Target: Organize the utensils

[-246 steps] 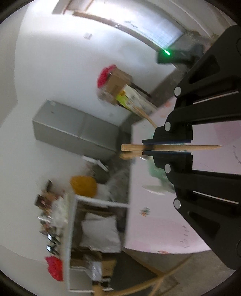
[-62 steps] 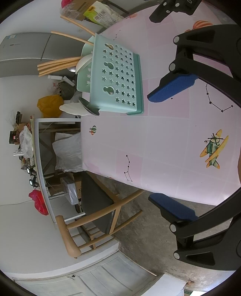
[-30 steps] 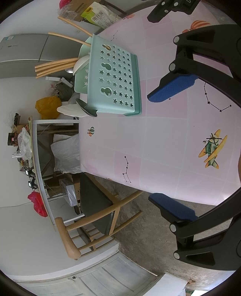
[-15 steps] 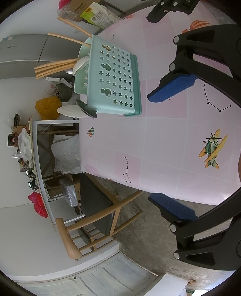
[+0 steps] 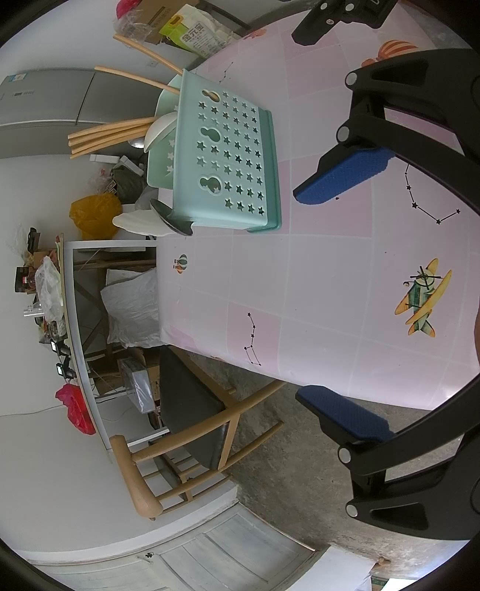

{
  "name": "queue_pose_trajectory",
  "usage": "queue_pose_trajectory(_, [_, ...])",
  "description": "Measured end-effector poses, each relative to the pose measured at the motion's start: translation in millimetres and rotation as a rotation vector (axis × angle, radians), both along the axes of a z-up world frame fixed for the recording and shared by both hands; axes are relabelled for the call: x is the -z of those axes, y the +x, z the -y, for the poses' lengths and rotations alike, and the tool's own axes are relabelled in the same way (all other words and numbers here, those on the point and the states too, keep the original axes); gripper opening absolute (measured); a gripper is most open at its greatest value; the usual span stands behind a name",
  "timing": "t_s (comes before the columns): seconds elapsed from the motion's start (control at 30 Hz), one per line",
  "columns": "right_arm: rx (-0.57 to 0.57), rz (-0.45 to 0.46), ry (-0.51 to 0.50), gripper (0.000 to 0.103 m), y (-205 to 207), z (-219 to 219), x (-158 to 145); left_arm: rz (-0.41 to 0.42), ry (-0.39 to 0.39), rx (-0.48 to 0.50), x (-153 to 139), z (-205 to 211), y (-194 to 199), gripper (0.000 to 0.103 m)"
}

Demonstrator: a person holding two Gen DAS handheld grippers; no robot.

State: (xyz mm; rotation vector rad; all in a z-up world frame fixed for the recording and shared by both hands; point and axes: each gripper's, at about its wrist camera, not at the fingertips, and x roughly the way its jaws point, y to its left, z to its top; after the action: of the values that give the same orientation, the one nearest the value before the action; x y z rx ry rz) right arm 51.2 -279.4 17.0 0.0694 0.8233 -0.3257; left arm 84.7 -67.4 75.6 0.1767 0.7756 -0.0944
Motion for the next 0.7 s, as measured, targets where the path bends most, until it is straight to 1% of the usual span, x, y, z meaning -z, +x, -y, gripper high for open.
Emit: queue_pose_trajectory(0.7, [0.000,-0.001,0.002,0.096,1.3,-0.9,0.8,-0.003,0.002,0.002,0.9,1.9,-0.3,0.095])
